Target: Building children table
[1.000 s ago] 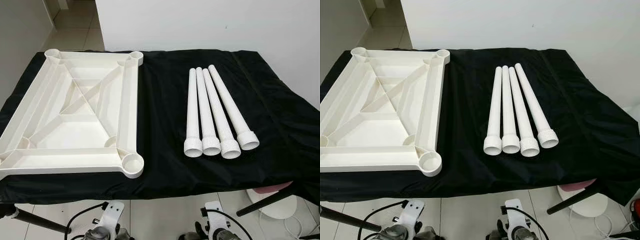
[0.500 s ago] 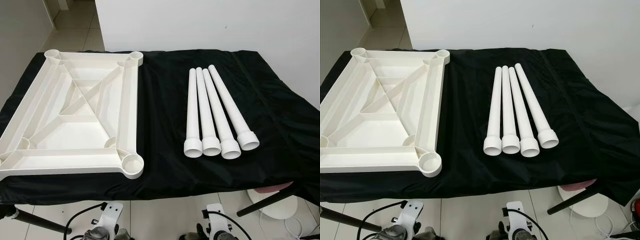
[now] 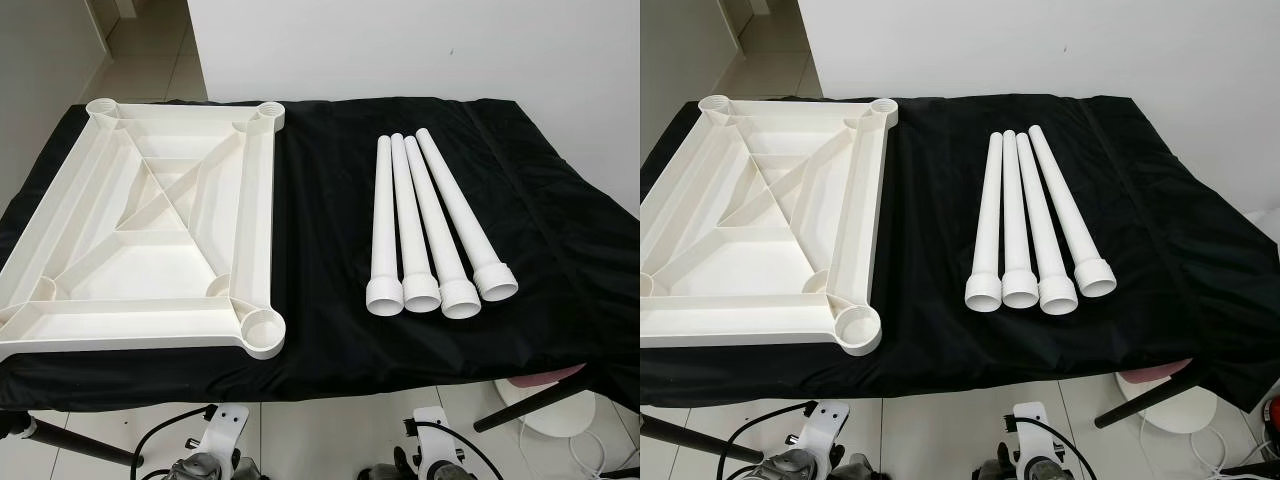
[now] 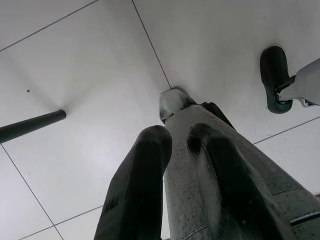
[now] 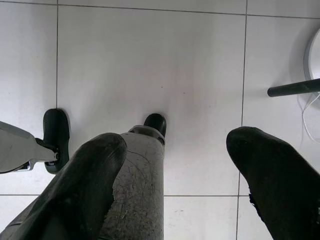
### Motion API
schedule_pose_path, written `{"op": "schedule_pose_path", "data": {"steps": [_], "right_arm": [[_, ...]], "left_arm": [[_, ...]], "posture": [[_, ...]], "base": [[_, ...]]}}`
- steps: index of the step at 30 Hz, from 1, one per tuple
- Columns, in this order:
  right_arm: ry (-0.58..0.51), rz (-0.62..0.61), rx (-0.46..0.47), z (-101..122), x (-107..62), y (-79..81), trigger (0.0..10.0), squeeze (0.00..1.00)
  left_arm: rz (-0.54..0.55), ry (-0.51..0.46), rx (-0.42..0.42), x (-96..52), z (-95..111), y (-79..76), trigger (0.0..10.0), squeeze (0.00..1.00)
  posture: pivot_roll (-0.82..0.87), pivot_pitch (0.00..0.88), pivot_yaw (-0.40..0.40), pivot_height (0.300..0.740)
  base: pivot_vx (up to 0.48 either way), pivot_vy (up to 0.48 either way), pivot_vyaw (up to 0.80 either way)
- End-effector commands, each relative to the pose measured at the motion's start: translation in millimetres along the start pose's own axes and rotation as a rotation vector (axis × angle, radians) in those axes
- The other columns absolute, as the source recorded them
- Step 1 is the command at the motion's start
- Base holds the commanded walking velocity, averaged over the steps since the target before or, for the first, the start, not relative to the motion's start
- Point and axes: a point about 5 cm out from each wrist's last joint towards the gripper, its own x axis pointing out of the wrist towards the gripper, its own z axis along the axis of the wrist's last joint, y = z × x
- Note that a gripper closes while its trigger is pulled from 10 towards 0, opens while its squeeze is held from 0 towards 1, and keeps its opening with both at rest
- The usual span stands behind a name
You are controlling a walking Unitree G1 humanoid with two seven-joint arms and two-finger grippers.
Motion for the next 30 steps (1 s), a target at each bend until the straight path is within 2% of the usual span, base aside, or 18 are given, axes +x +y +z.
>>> {"op": "schedule_pose_path", "data": {"steps": [1, 11, 22, 30], "right_arm": [[0.064, 0.009, 0.011, -15.3, -3.4, 4.1, 10.0, 0.00], [0.073, 0.003, 0.013, -19.5, -5.0, -0.8, 10.0, 0.00], [0.066, 0.009, 0.010, -17.8, -4.4, 3.9, 10.0, 0.00], [0.067, 0.010, 0.011, -18.0, -4.4, 4.0, 10.0, 0.00]], "left_arm": [[-0.005, 0.045, -0.009, -1.4, -12.3, -1.0, 10.0, 0.00], [-0.001, 0.059, -0.009, -2.5, -18.3, -0.5, 10.0, 0.00], [-0.003, 0.057, -0.006, -2.5, -18.4, -1.0, 10.0, 0.00], [-0.006, 0.041, -0.018, -2.3, -16.3, -1.1, 10.0, 0.00]], "posture": [[-0.01, 0.000, 0.028, 0.740], [-0.01, 0.000, 0.029, 0.740], [-0.01, 0.000, 0.029, 0.740], [-0.01, 0.000, 0.032, 0.740]], "base": [[-0.240, 0.000, 0.00], [-0.227, 0.000, 0.00], [-0.257, 0.000, 0.00], [0.000, 0.000, 0.00]]}}
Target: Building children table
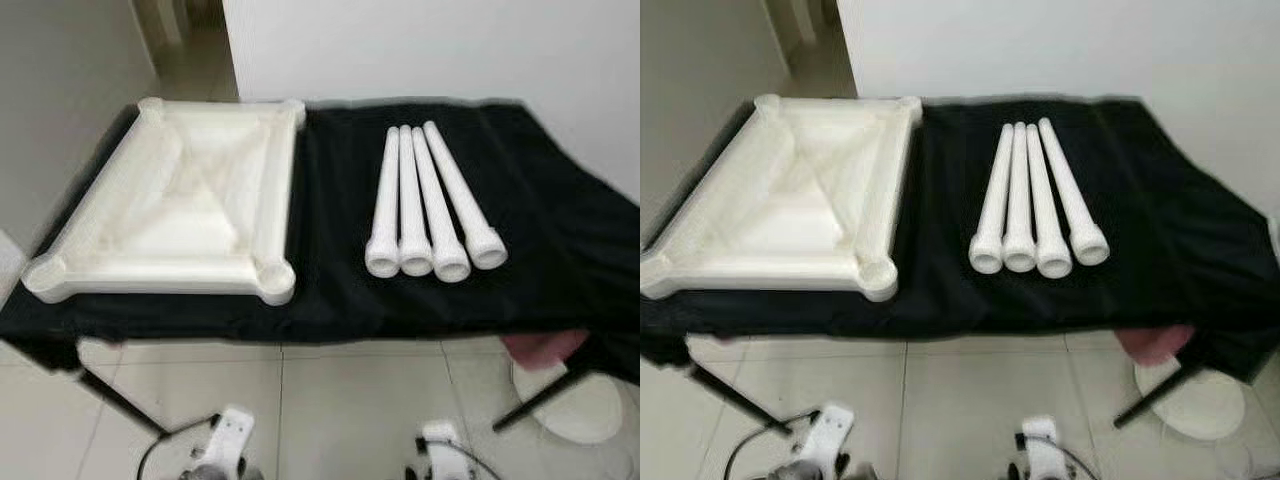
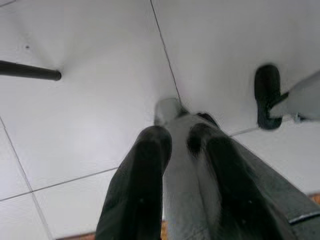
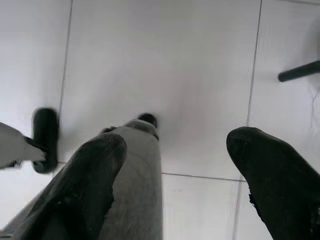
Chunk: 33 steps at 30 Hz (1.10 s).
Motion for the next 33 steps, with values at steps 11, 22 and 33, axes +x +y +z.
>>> {"op": "schedule_pose_path", "data": {"steps": [11, 22, 33], "right_arm": [[0.063, 0.015, 0.021, -16.4, -4.0, 2.3, 10.0, 0.00], [0.042, 0.028, 0.037, -12.5, -3.3, 0.3, 10.0, 0.00], [-0.028, 0.047, -0.003, -0.6, -2.0, -7.7, 10.0, 0.00]], "left_arm": [[-0.009, 0.059, -0.014, -2.1, -15.7, -1.1, 10.0, 0.00], [-0.038, 0.010, -0.043, -2.6, -10.4, 2.0, 10.0, 0.00], [-0.072, -0.085, -0.017, -5.1, 1.6, 13.8, 10.0, 0.00]], "posture": [[-0.01, 0.000, 0.033, 0.740], [-0.01, 0.000, 0.033, 0.740], [0.00, 0.000, 0.024, 0.740]], "base": [[0.000, 0.000, 0.00], [0.000, 0.000, 0.00], [0.000, 0.000, 0.00]]}}
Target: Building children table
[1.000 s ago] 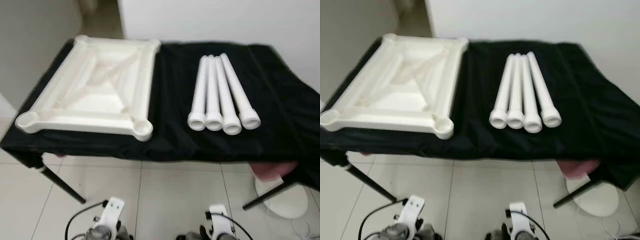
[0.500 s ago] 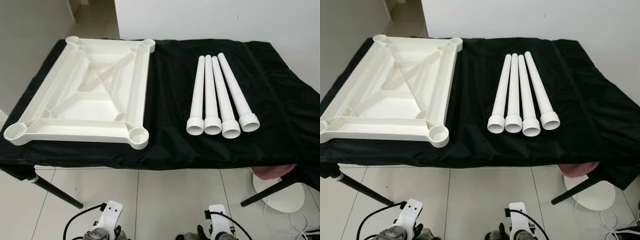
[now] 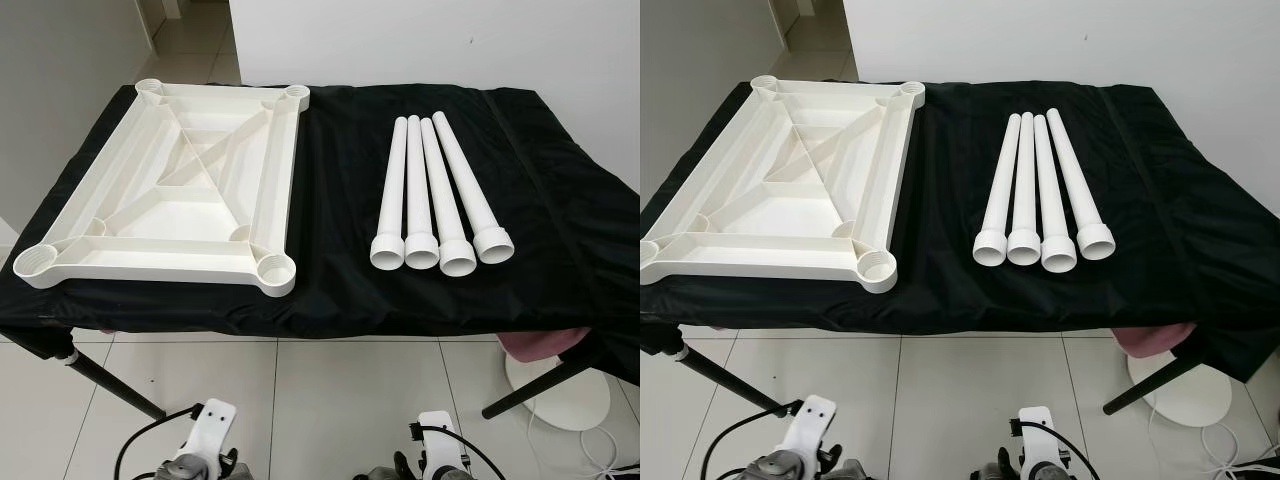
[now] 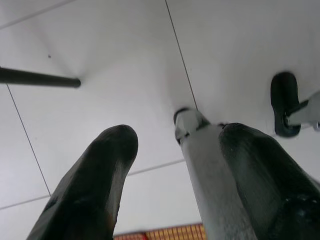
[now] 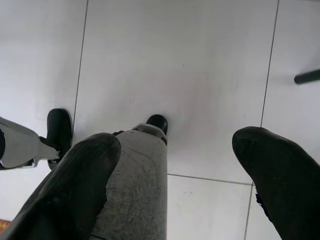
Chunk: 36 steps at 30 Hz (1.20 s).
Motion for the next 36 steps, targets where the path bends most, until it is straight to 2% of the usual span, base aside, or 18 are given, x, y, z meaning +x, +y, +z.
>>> {"op": "schedule_pose_path", "data": {"steps": [1, 5, 6, 8, 10, 12, 13, 14, 16, 18, 22, 23, 25, 29, 30, 31, 34, 36], "right_arm": [[-0.012, 0.014, -0.022, -1.0, -1.2, -1.4, 10.0, 0.00], [-0.070, 0.046, -0.038, 8.5, -0.2, -1.6, 10.0, 0.00], [-0.137, 0.104, -0.067, 19.2, 0.3, 0.0, 10.0, 0.00], [-0.137, 0.104, -0.067, 19.2, 0.3, 0.0, 10.0, 0.00], [-0.230, 0.216, -0.103, 32.6, -1.5, 0.9, 10.0, 0.00], [-0.253, 0.243, -0.115, 35.5, -2.4, 0.6, 10.0, 0.00], [-0.284, 0.281, -0.154, 39.8, -4.0, -0.2, 10.0, 0.00], [-0.319, 0.279, -0.251, 47.6, -5.4, -5.9, 10.0, 0.00], [-0.330, 0.278, -0.276, 50.2, -5.8, -7.8, 10.0, 0.00], [-0.348, 0.287, -0.277, 55.9, -6.2, -11.7, 10.0, 0.00], [-0.436, 0.393, -0.310, 70.4, -12.3, -13.5, 10.0, 0.00], [-0.436, 0.393, -0.310, 70.4, -12.3, -13.5, 10.0, 0.00], [-0.502, 0.517, -0.387, 77.1, -21.3, -9.3, 10.0, 0.00], [-0.525, 0.560, -0.422, 79.3, -25.4, -8.2, 10.0, 0.00], [-0.552, 0.653, -0.470, 82.9, -34.9, -6.1, 10.0, 0.00], [-0.574, 0.725, -0.505, 86.3, -43.7, -3.8, 10.0, 0.00], [-0.585, 0.785, -0.528, 89.1, -51.0, -2.0, 10.0, 0.00], [-0.615, 0.918, -0.562, 101.6, -72.1, -3.3, 10.0, 0.00]], "left_arm": [[-0.168, -0.063, 0.011, -0.4, 7.6, -8.2, 10.0, 0.00], [-0.210, -0.120, 0.055, -1.7, 14.6, -7.1, 10.0, 0.00], [-0.249, -0.178, 0.070, -4.1, 20.9, -2.2, 10.0, 0.00], [-0.249, -0.178, 0.070, -4.1, 20.9, -2.2, 10.0, 0.00], [-0.332, -0.265, 0.107, -9.3, 28.8, 2.8, 10.0, 0.00], [-0.359, -0.289, 0.123, -11.0, 30.6, 3.5, 10.0, 0.00], [-0.403, -0.308, 0.119, -13.0, 32.1, 4.5, 10.0, 0.00], [-0.488, -0.327, 0.070, -16.2, 33.8, 7.1, 10.0, 0.00], [-0.516, -0.334, 0.060, -17.4, 34.4, 7.9, 10.0, 0.00], [-0.550, -0.338, 0.096, -19.5, 34.5, 9.3, 10.0, 0.00], [-0.636, -0.385, 0.239, -28.3, 35.8, 13.7, 10.0, 0.00], [-0.636, -0.385, 0.239, -28.3, 35.8, 13.7, 10.0, 0.00], [-0.712, -0.444, 0.347, -38.2, 38.7, 18.6, 10.0, 0.00], [-0.733, -0.470, 0.390, -42.2, 40.2, 20.4, 10.0, 0.00], [-0.751, -0.527, 0.423, -48.5, 48.0, 24.7, 10.0, 0.00], [-0.788, -0.579, 0.435, -54.7, 55.1, 28.0, 10.0, 0.00], [-0.826, -0.619, 0.429, -59.1, 59.8, 30.1, 10.0, 0.00], [-0.914, -0.681, 0.423, -69.9, 71.5, 34.5, 10.0, 0.00]], "posture": [[0.00, 0.000, 0.020, 0.740], [0.00, 0.000, 0.021, 0.740], [0.00, 0.000, 0.022, 0.740], [0.00, 0.000, 0.022, 0.740], [0.01, 0.000, 0.021, 0.740], [0.01, 0.000, 0.021, 0.740], [0.01, 0.000, 0.020, 0.740], [0.01, 0.000, 0.018, 0.740], [0.01, 0.000, 0.018, 0.740], [0.02, 0.000, 0.017, 0.740], [0.03, 0.001, 0.010, 0.740], [0.03, 0.001, 0.010, 0.740], [0.03, 0.002, 0.010, 0.740], [0.03, 0.002, 0.010, 0.740], [0.03, 0.000, 0.009, 0.740], [0.03, 0.000, 0.009, 0.740], [0.03, 0.000, 0.009, 0.740], [0.04, 0.000, 0.005, 0.740]], "base": [[0.000, 0.000, 0.00], [0.000, 0.000, 0.00], [0.000, 0.000, 0.00], [0.000, 0.000, 0.00], [0.000, 0.000, 0.00], [0.000, 0.000, 0.00], [0.000, 0.000, 0.00], [0.000, 0.000, 0.00], [0.000, 0.000, 0.00], [0.000, 0.000, 0.00], [0.000, 0.000, 0.00], [0.000, 0.000, 0.00], [0.000, 0.000, 0.00], [0.000, 0.000, 0.00], [0.000, 0.000, 0.00], [0.000, 0.000, 0.00], [0.000, 0.000, 0.00], [0.000, 0.000, 0.00]]}}
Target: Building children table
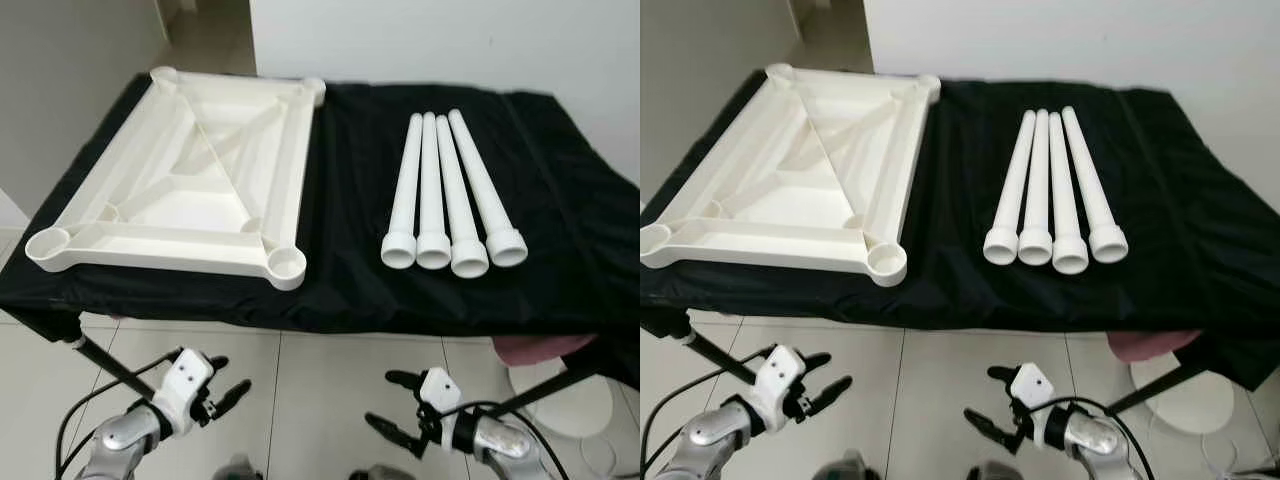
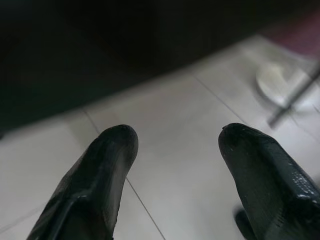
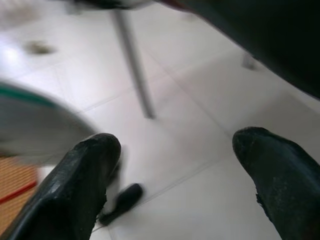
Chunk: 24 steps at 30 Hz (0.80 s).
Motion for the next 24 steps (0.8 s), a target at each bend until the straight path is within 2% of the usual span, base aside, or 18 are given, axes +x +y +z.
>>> {"op": "schedule_pose_path", "data": {"steps": [1, 2, 4, 5, 6, 7, 8, 9, 11, 13, 14, 15, 16, 17, 18, 19, 21, 24], "right_arm": [[-0.119, 0.077, -0.004, 32.6, -3.5, -6.8, 10.0, 0.00], [-0.119, 0.077, -0.004, 32.6, -3.5, -6.8, 10.0, 0.00], [-0.218, 0.056, 0.002, 54.3, -4.9, -17.7, 10.0, 0.00], [-0.218, 0.056, 0.002, 54.3, -4.9, -17.7, 10.0, 0.00], [-0.274, 0.033, -0.001, 64.8, -6.0, -24.1, 10.0, 0.00], [-0.329, -0.039, -0.013, 74.1, -6.1, -37.1, 10.0, 0.00], [-0.329, -0.039, -0.013, 74.1, -6.1, -37.1, 10.0, 0.00], [-0.387, -0.116, 0.000, 83.6, -6.9, -49.2, 10.0, 0.00], [-0.387, -0.116, 0.000, 83.6, -6.9, -49.2, 10.0, 0.00], [-0.522, -0.317, 0.034, 105.4, -7.1, -73.2, 10.0, 0.00], [-0.522, -0.317, 0.034, 105.4, -7.1, -73.2, 10.0, 0.00], [-0.593, -0.384, 0.058, 116.3, -6.1, -79.3, 10.0, 0.00], [-0.593, -0.384, 0.058, 116.3, -6.1, -79.3, 10.0, 0.00], [-0.647, -0.392, 0.085, 125.9, -4.7, -78.1, 10.0, 0.00], [-0.675, -0.381, 0.101, 131.4, -3.8, -75.5, 10.0, 0.00], [-0.675, -0.381, 0.101, 131.4, -3.8, -75.5, 10.0, 0.00], [-0.675, -0.345, 0.110, 132.7, -0.1, -70.4, 10.0, 0.00], [-0.657, -0.335, 0.111, 131.1, 0.9, -69.7, 10.0, 0.00]], "left_arm": [[-0.636, -0.062, -0.014, -10.8, 16.3, -22.9, 10.0, 0.00], [-0.636, -0.062, -0.014, -10.8, 16.3, -22.9, 10.0, 0.00], [-0.653, -0.118, -0.020, -8.8, 29.4, -23.2, 10.0, 0.00], [-0.653, -0.118, -0.020, -8.8, 29.4, -23.2, 10.0, 0.00], [-0.650, -0.152, -0.022, -7.5, 36.5, -23.5, 10.0, 0.00], [-0.619, -0.217, -0.027, -3.1, 47.8, -21.5, 10.0, 0.00], [-0.619, -0.217, -0.027, -3.1, 47.8, -21.5, 10.0, 0.00], [-0.585, -0.284, -0.053, 2.4, 62.8, -19.6, 10.0, 0.00], [-0.585, -0.284, -0.053, 2.4, 62.8, -19.6, 10.0, 0.00], [-0.490, -0.472, -0.091, 20.4, 122.1, -22.5, 10.0, 0.00], [-0.490, -0.472, -0.091, 20.4, 122.1, -22.5, 10.0, 0.00], [-0.439, -0.554, -0.112, 26.2, 146.9, -24.9, 10.0, 0.00], [-0.439, -0.554, -0.112, 26.2, 146.9, -24.9, 10.0, 0.00], [-0.421, -0.609, -0.132, 27.1, 165.5, -28.6, 10.0, 0.00], [-0.415, -0.634, -0.144, 26.8, 174.0, -30.6, 10.0, 0.00], [-0.415, -0.634, -0.144, 26.8, 174.0, -30.6, 10.0, 0.00], [-0.502, -0.606, -0.128, 21.0, 177.7, -42.8, 10.0, 0.00], [-0.548, -0.580, -0.112, 17.4, 177.1, -49.2, 10.0, 0.00]], "posture": [[0.04, 0.000, 0.005, 0.740], [0.04, 0.000, 0.005, 0.740], [0.03, 0.000, 0.005, 0.740], [0.03, 0.000, 0.005, 0.740], [0.03, 0.000, 0.005, 0.740], [0.03, 0.000, 0.007, 0.740], [0.03, 0.000, 0.007, 0.740], [0.03, 0.000, 0.006, 0.740], [0.03, 0.000, 0.006, 0.740], [0.03, 0.000, 0.004, 0.740], [0.03, 0.000, 0.004, 0.740], [0.03, 0.000, 0.005, 0.740], [0.03, 0.000, 0.005, 0.740], [0.03, 0.000, 0.011, 0.740], [0.03, 0.000, 0.011, 0.740], [0.03, 0.000, 0.011, 0.740], [0.03, 0.000, 0.012, 0.740], [0.03, 0.000, 0.012, 0.740]], "base": [[0.000, 0.000, 0.00], [0.000, 0.000, 0.00], [0.000, 0.000, 0.00], [0.000, 0.000, 0.00], [0.000, 0.000, 0.00], [0.000, 0.000, 0.00], [0.000, 0.000, 0.00], [0.000, 0.000, 0.00], [0.000, 0.000, 0.00], [0.000, 0.000, 0.00], [0.000, 0.000, 0.00], [0.000, 0.000, 0.00], [0.000, 0.000, 0.00], [0.000, 0.000, 0.00], [0.000, 0.000, 0.00], [0.000, 0.000, 0.00], [0.000, 0.000, 0.00], [0.000, 0.000, 0.00]]}}
